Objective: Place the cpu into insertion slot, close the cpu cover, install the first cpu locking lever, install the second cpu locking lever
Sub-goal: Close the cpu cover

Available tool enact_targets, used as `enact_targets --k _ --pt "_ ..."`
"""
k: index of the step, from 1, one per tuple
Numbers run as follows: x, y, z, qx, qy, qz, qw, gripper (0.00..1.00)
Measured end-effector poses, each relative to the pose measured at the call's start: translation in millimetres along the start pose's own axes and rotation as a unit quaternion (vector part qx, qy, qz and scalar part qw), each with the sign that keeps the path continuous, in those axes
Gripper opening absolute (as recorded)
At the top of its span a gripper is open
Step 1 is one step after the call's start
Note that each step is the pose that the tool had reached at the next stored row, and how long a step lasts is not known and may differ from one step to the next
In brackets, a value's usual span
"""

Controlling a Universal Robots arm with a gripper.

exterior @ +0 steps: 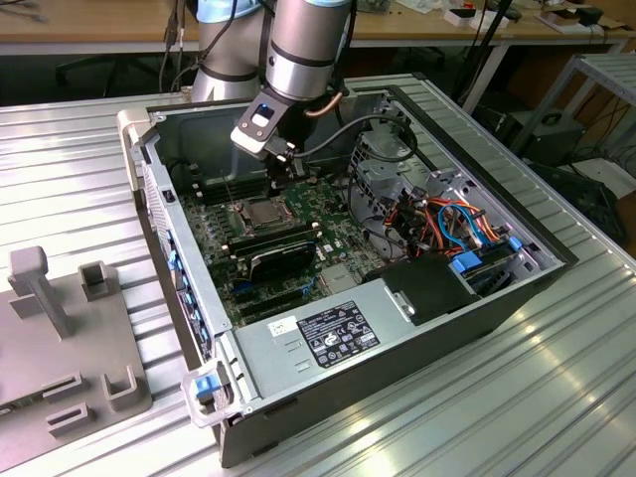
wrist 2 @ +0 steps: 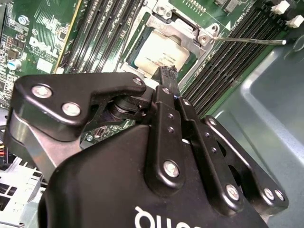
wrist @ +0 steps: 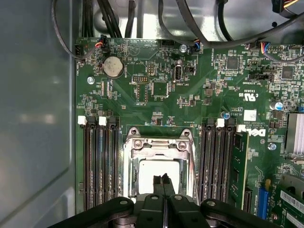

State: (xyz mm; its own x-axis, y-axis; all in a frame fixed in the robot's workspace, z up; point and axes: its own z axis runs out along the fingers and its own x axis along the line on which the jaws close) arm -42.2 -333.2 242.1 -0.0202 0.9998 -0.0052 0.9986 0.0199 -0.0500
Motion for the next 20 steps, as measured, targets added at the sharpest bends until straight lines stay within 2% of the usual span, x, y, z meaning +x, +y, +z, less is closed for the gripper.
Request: enact_targets --k 10,15,20 --pt "0.0 -1.3 0.2 0.0000 0.0000 0.000 1.00000 0.11" --pt "-0.1 -7.1 2.6 0.0000 -0.0001 -0.002 1.00000 0.11" --pt "-0.3 -16.8 6.8 0.0000 -0.0004 -0.008 0.99997 0.11"
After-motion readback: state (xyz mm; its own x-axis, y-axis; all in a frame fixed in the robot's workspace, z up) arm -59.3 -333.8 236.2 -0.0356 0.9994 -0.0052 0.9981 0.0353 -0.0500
